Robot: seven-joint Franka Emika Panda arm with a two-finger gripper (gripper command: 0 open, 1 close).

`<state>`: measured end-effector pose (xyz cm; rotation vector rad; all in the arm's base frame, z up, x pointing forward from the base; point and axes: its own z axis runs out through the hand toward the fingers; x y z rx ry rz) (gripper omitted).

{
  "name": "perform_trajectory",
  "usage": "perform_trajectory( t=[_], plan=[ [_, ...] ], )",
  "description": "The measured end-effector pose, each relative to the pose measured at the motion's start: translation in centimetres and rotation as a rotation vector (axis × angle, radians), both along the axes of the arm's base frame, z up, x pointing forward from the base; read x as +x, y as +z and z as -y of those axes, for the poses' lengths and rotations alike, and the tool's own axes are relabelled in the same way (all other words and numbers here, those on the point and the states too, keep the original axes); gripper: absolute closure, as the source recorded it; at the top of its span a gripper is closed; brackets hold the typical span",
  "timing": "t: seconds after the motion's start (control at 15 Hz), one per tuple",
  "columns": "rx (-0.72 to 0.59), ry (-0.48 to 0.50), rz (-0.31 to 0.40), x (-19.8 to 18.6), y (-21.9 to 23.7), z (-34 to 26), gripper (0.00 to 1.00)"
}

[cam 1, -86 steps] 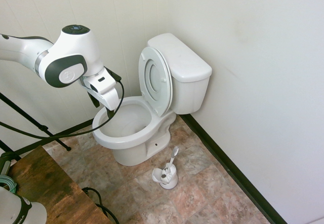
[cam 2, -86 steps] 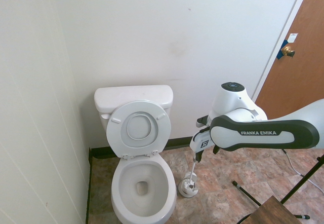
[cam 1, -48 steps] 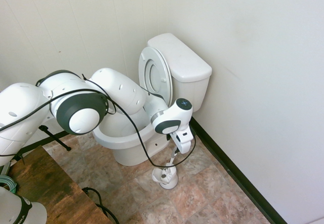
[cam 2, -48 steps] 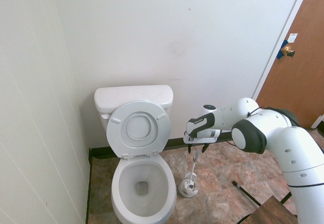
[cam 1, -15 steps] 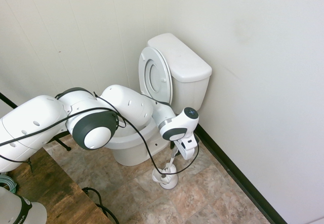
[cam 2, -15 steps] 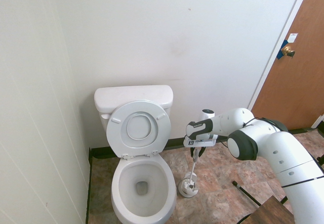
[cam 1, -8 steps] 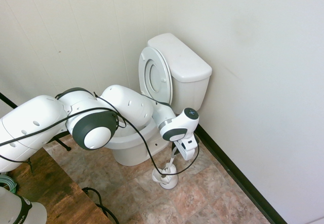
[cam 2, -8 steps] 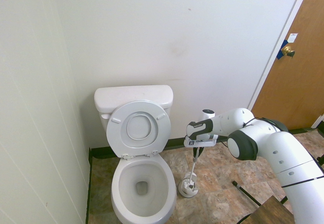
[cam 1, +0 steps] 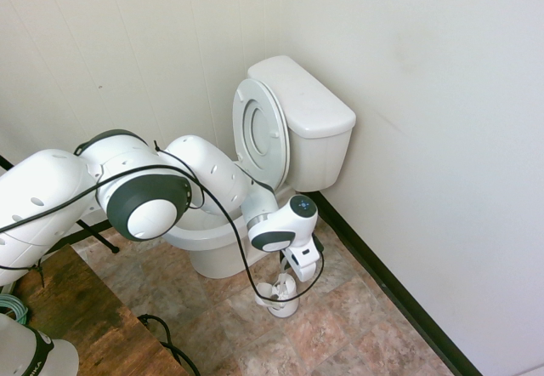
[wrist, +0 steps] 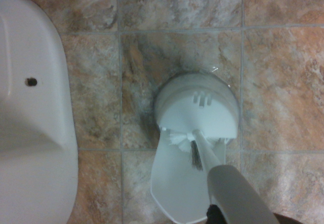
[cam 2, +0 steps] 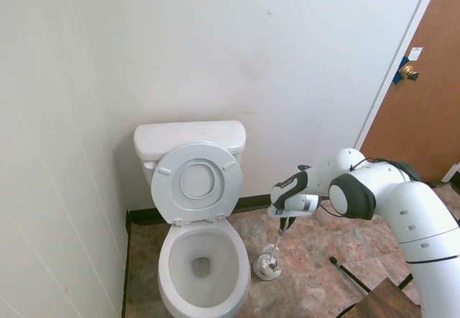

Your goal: Clean the toilet

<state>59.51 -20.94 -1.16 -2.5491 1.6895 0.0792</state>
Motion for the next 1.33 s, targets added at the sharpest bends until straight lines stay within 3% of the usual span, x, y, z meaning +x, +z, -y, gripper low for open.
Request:
perform_trajectory(
  t=[0.2, 0.47, 1.0, 1.33],
  plan=[
    [-0.01, -0.009, 0.026, -3.3, 0.3, -1.2, 1.0],
    [-0.02, -0.004, 0.034, -4.7, 3.7, -2.5, 1.0],
    [-0.125, -0.014, 0.104, -11.2, 19.1, -3.1, 1.0],
    [-0.155, 0.019, 0.12, -11.4, 30.9, -5.9, 1.0]
  ],
)
